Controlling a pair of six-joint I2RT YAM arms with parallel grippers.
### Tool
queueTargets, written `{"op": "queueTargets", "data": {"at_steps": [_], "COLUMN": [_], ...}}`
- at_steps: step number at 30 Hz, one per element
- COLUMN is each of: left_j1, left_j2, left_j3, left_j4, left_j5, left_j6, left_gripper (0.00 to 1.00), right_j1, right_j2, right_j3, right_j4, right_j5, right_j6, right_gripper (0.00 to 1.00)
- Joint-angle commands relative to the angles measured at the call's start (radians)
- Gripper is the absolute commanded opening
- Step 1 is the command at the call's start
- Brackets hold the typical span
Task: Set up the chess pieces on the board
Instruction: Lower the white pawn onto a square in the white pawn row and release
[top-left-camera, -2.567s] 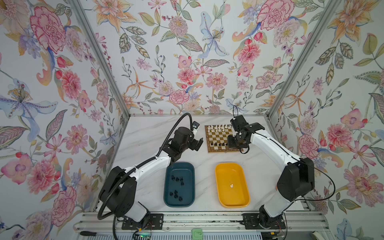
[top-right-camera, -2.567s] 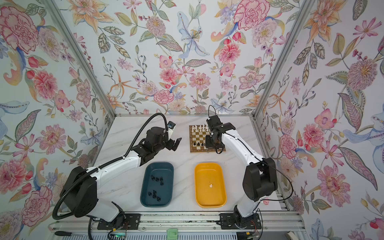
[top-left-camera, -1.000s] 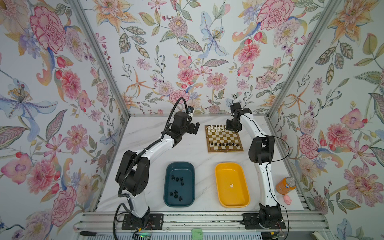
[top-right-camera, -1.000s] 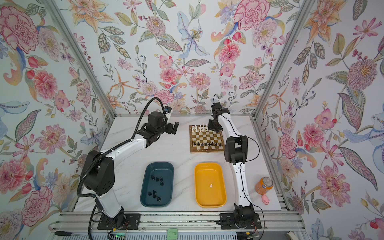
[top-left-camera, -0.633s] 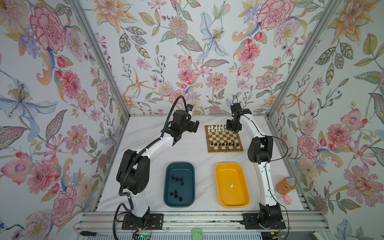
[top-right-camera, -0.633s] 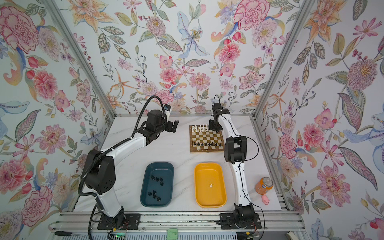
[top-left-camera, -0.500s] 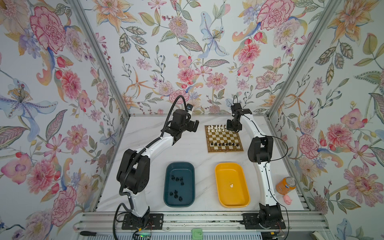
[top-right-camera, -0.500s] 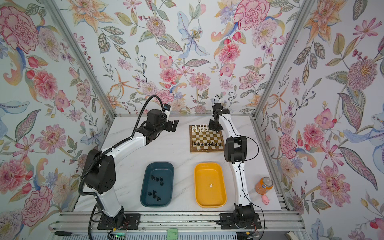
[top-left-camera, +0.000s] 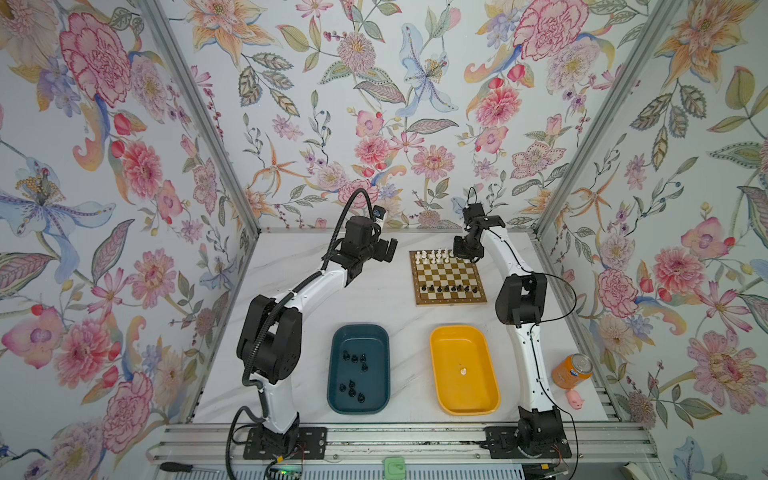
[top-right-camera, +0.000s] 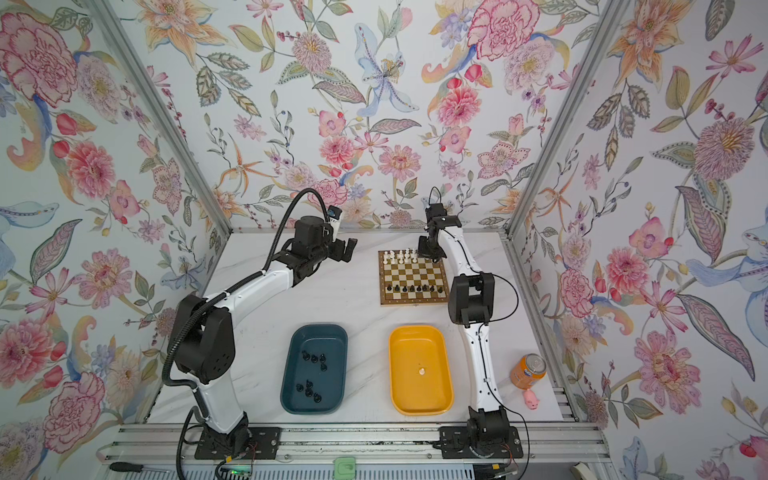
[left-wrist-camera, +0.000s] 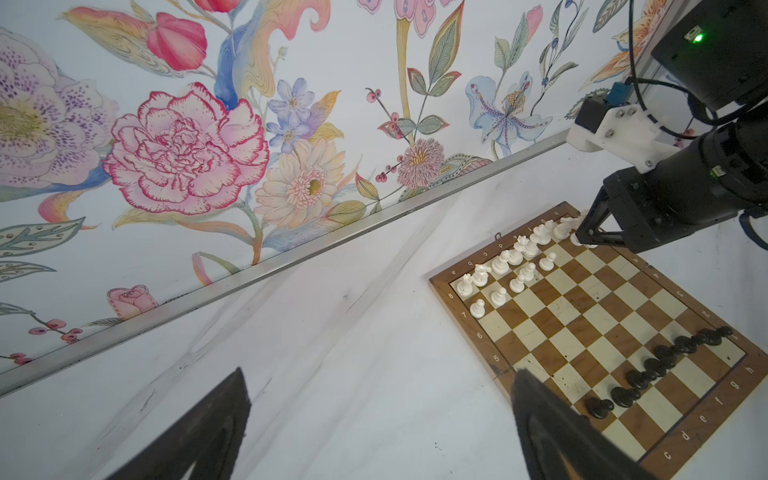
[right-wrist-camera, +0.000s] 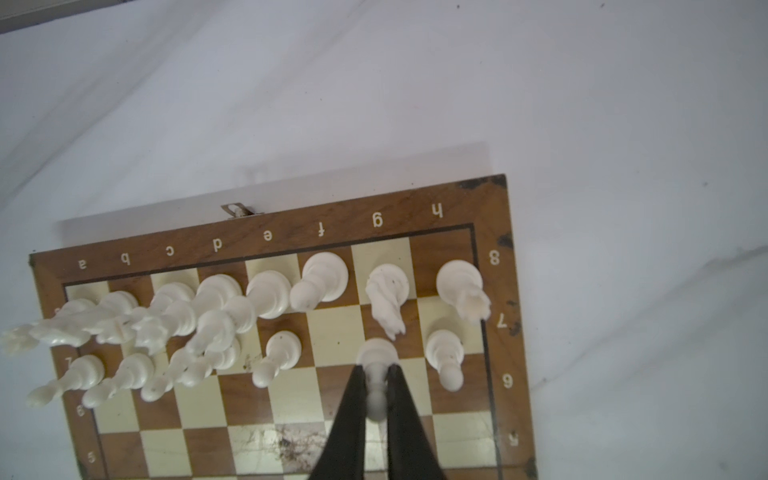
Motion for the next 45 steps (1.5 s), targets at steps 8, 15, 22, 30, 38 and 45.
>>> {"op": "queueTargets", "data": {"at_steps": [8,15,22,30,38,45], "left_j1": [0.018,0.024,0.023,0.026,0.027,0.028], "left_j2": [0.014,0.011,0.013,0.017,0.021,0.025], "left_j3": [0.023,0.024,0.026,0.029,0.035,0.050], "left_j4": [-0.016,-0.025,-0.026,-0.024,-0.018,-0.021], "left_j5": [0.025,0.026,0.026,0.029,0.025,0.028], "left_j6": [0.001,0.005,-0.001,-0.010,-0.015,-0.016], "left_gripper": [0.99,0.99,0.99,0.99,0.99,0.99], "right_j1": [-0.003,-0.003,-0.006,-0.008,-0.007,-0.009], "right_j2": [0.047,0.054,0.056,0.049,0.040,0.019], "right_j3": [0.014,0.012,0.012,0.029,0.062,0.077], "right_j4": [-0.036,-0.035,-0.035,-0.035,-0.035,-0.023], "right_j5": [-0.006,-0.001,0.002,-0.014,-0.007,-0.025], "right_j6": [-0.008,-0.010,-0.014,-0.022,-0.035,-0.035], "right_gripper": [0.11,0.11,0.14,0.28,0.32,0.33]}}
